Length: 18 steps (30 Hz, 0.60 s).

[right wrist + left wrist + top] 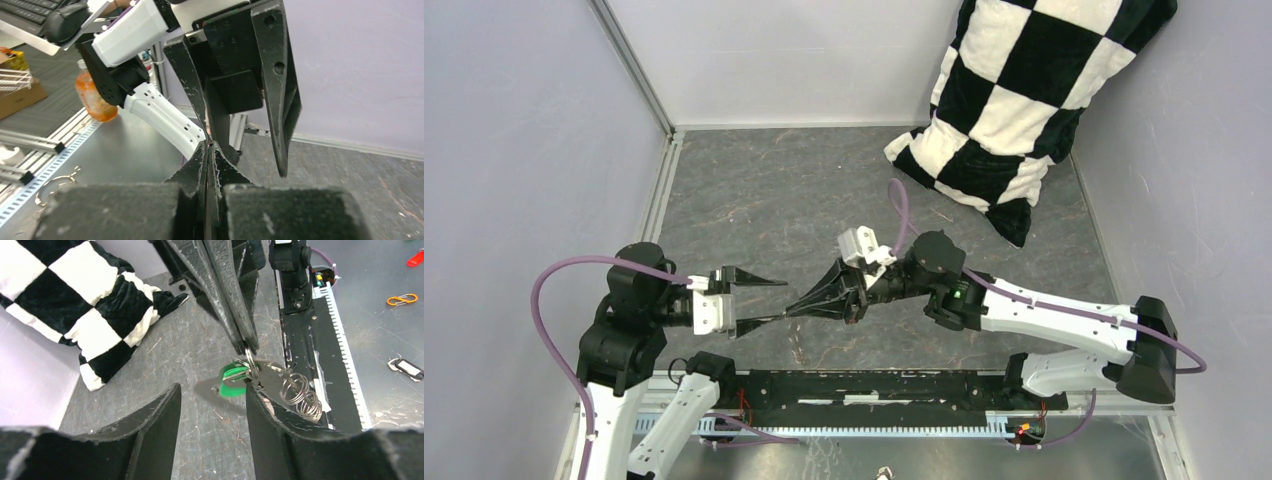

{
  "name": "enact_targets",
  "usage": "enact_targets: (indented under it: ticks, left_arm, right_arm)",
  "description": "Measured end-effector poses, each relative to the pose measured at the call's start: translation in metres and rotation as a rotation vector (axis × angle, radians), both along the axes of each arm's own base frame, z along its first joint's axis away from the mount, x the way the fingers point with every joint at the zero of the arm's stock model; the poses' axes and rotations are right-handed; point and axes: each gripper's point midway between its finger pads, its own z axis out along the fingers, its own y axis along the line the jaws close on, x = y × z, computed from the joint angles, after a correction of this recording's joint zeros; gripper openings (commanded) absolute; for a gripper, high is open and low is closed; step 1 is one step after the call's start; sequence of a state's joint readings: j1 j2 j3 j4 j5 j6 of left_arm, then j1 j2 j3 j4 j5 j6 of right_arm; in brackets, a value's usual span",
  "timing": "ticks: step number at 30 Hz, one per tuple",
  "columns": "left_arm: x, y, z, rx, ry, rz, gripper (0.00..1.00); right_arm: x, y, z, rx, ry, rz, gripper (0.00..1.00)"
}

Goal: Put the keys on the keyring
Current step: Adjust the key on the keyring.

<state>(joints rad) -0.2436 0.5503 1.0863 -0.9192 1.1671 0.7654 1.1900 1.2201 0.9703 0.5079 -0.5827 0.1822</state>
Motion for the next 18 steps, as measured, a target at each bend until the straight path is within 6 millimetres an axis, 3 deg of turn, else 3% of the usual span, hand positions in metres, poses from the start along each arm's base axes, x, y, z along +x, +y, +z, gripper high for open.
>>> enact_targets:
  ticks: [3,14,18]
  left_arm:
    - [-0.004,-0.001,0.000,-0.003,0.002,-0.019,0.38]
    - [-0.014,0.001,-0.008,0.025,-0.016,-0.058,0.05]
    - [-0.014,0.001,-0.008,0.030,-0.033,-0.063,0.02]
  right_arm:
    - [-0.004,0.008,0.002,-0.038,-0.011,0.046,0.00]
    - [0.002,0.017,0.002,-0.135,-0.075,0.042,0.00]
    - [0.007,0.017,0.002,-0.127,-0.074,0.016,0.00]
